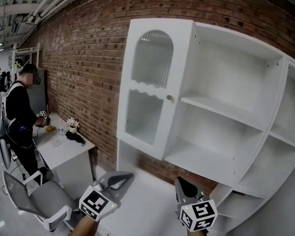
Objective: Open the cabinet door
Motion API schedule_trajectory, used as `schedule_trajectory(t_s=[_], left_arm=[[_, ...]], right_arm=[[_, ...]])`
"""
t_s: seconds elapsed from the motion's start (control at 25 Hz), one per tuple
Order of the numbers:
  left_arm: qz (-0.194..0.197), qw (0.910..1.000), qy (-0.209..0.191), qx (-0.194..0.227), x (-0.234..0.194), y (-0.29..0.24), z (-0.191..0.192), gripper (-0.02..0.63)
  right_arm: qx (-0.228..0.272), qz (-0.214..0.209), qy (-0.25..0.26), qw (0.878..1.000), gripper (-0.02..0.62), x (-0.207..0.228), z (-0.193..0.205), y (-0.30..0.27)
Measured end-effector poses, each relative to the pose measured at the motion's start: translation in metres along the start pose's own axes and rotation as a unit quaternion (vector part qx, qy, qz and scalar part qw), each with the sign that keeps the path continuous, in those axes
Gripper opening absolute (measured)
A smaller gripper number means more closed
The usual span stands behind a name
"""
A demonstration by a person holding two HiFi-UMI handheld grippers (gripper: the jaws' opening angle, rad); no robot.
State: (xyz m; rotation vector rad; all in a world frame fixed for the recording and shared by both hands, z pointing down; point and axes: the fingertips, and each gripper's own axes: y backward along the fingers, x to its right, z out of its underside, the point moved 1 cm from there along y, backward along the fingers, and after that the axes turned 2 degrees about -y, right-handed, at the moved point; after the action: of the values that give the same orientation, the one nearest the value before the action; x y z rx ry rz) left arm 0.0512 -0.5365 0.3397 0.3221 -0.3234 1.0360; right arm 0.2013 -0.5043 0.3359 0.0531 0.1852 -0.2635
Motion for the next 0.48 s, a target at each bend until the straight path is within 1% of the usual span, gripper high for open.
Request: schedule_trajectory(t_s=[0.24, 0.48], left_arm=[[0.001, 1.0, 0.005, 0.001, -0.014, -0.006, 0.007, 0.002], [-0.002, 1.0, 0.003, -0.007, -0.021, -0.018, 0.016, 0.002]], right_arm=[[-0.01, 0.001, -0.001, 1.0, 0.006, 0.006, 0.005, -0.02], [-0.016, -0.009, -0.005, 1.0, 0.006, 0.018, 0.015, -0.041]])
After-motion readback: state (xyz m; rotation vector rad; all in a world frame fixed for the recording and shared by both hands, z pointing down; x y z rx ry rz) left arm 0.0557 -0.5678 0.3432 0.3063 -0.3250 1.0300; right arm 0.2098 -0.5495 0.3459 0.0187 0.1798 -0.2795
